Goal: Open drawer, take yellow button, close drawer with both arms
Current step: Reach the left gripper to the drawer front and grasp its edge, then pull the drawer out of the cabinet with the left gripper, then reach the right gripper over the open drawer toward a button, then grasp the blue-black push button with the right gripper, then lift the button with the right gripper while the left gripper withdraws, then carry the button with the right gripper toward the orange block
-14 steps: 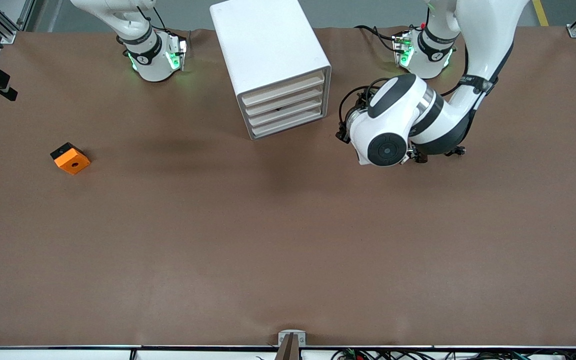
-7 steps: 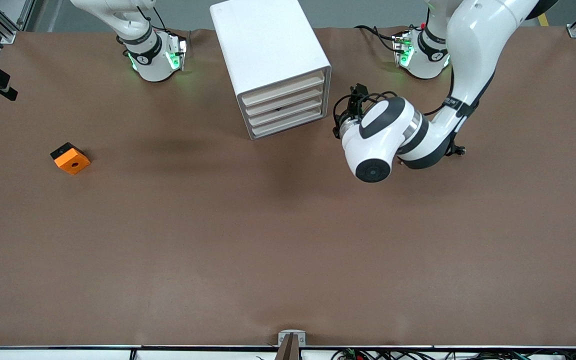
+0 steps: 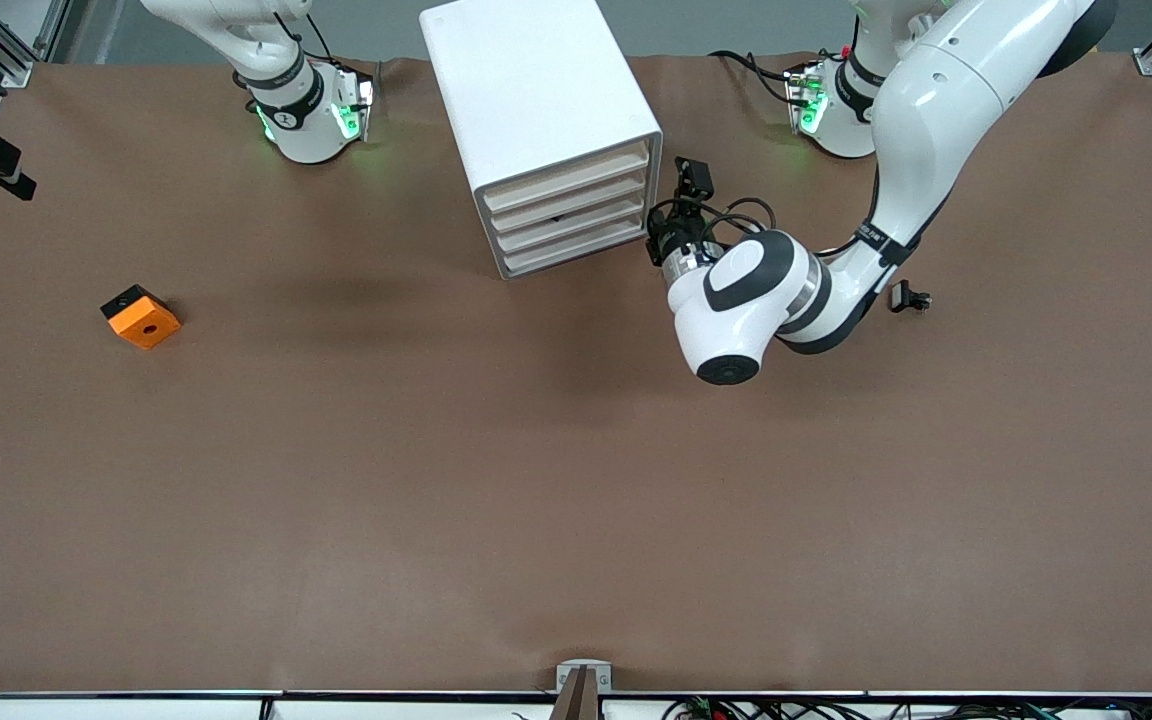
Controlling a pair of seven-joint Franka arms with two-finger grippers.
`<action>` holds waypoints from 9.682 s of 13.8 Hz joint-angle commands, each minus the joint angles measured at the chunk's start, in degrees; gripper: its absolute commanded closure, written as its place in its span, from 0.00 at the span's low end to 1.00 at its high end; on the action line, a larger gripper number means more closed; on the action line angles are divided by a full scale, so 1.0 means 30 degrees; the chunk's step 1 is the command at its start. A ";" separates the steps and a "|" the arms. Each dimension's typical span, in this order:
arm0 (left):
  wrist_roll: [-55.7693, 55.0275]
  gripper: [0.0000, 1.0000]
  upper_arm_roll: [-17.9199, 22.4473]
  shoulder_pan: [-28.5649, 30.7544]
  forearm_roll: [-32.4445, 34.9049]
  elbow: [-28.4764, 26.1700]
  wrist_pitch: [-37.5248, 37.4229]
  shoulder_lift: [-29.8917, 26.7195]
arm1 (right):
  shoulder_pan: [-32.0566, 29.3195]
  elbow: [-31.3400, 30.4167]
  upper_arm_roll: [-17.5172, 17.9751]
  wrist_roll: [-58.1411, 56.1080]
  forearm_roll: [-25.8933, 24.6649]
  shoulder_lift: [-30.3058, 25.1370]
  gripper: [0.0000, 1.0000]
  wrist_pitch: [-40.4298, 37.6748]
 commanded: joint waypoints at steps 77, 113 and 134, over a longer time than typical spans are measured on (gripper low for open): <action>-0.4102 0.77 0.4418 -0.1966 -0.0837 0.5149 -0.0408 0.2180 | 0.8463 0.0986 0.0091 1.7890 0.2551 0.4972 0.00 0.1214; 0.8139 0.00 0.4389 -0.0736 0.4140 0.5648 -0.0407 -0.3500 | 1.9897 -0.0509 0.0091 3.4396 0.1262 0.9981 0.70 1.1614; 3.3075 0.00 0.7218 0.5108 0.8069 -0.1232 -0.1875 -1.2902 | 0.6341 -0.1234 -0.0114 1.1000 0.1120 0.7081 1.00 0.5922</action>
